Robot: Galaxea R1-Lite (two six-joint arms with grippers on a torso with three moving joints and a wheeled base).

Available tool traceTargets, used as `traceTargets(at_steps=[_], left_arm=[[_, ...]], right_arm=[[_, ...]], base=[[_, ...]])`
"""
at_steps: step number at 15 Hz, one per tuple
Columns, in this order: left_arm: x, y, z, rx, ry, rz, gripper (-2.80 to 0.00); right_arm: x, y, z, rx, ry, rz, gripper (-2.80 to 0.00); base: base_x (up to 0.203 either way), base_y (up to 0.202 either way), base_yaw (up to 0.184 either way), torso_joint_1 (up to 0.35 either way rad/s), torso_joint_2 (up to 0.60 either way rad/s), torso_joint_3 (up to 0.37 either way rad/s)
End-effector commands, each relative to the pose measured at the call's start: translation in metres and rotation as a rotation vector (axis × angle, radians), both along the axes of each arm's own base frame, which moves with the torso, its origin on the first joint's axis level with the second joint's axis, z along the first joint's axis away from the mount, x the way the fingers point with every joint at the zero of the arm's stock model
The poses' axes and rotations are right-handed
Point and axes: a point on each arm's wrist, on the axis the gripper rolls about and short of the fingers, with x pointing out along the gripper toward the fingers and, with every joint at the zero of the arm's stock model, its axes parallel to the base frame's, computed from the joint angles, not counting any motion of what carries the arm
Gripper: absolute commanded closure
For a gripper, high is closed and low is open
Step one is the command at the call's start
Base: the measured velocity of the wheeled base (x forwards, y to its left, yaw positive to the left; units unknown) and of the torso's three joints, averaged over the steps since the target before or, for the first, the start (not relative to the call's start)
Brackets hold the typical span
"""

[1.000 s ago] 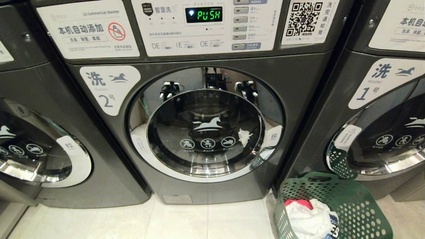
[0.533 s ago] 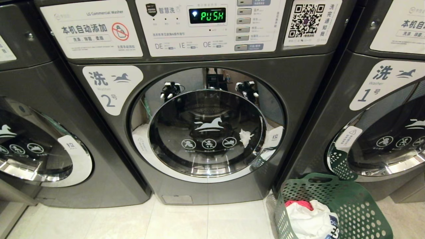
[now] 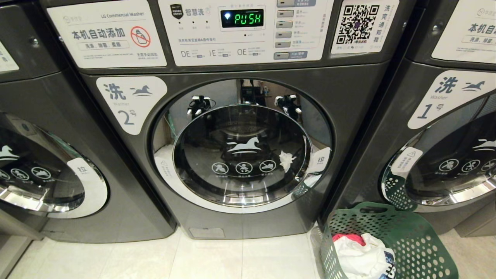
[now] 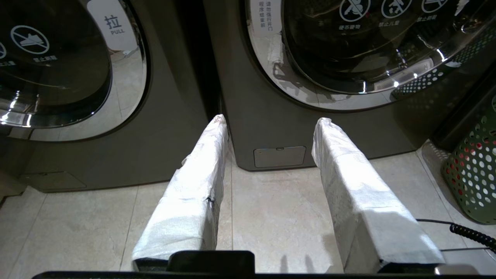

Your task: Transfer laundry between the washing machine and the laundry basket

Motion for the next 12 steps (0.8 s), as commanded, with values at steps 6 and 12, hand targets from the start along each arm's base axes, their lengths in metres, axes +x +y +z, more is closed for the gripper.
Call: traceTargets(at_steps=[6,12], left_arm=[[0.0,0.0,0.0,-0.001,0.0,0.001,0.0],[0.0,0.0,-0.0002,0.0,0.002,0.0,0.0]], right_arm=[[0.0001,0.0001,-0.0002,-0.005,0.004,-0.001,0.0],[0.0001,0.0,0.0,0.032,0.002,-0.005,0.0]], base=[[0.0,0.0,0.0,0.0,0.0,0.0],[0.0,0.0,0.0,0.0,0.0,0.0]])
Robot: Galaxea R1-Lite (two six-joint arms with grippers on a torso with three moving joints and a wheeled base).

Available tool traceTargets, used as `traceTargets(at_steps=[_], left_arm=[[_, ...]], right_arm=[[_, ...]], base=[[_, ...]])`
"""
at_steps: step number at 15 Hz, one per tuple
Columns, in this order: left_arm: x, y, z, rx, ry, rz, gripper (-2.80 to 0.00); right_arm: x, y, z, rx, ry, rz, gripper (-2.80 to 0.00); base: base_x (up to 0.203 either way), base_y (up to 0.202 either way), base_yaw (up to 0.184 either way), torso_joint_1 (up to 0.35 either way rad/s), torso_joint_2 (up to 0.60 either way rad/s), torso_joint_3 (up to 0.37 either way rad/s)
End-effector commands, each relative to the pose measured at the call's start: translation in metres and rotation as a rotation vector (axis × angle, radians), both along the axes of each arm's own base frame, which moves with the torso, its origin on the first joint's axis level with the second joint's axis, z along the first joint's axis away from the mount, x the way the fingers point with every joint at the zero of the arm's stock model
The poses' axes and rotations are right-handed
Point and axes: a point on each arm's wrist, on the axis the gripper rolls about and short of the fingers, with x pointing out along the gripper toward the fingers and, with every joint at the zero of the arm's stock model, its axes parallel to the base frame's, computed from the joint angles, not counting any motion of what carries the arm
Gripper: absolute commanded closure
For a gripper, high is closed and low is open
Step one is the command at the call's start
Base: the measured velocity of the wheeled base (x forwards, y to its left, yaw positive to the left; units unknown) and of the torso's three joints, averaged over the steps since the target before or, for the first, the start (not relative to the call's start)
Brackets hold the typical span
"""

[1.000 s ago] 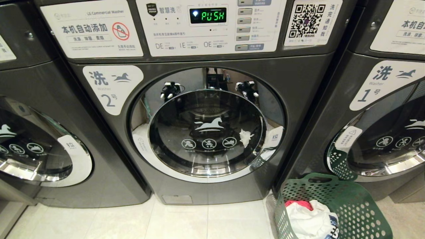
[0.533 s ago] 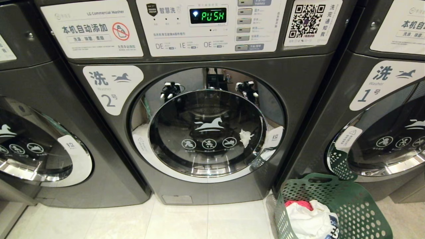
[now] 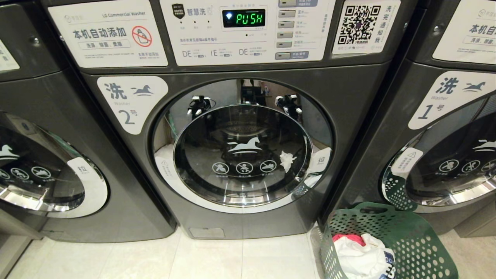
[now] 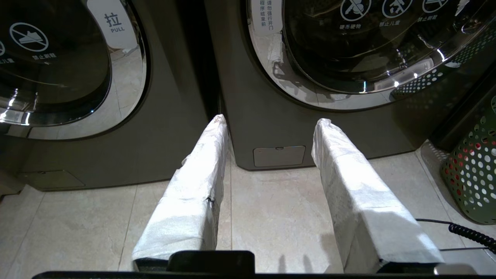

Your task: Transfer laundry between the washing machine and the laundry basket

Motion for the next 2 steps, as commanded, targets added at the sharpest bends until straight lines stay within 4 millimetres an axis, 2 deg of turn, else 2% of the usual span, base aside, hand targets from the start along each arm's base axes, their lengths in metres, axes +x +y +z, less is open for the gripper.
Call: traceTargets(at_steps=[1,2], left_arm=[[0.0,0.0,0.0,0.003,0.0,-0.001,0.0],[0.0,0.0,0.0,0.001,0.0,0.0,0.0]], right_arm=[[0.0001,0.0,0.0001,0.0,0.002,0.0,0.0],[0.0001,0.0,0.0001,0.0,0.002,0.0,0.0]], base=[[0.0,0.0,0.0,0.0,0.0,0.0],[0.0,0.0,0.0,0.0,0.0,0.0]])
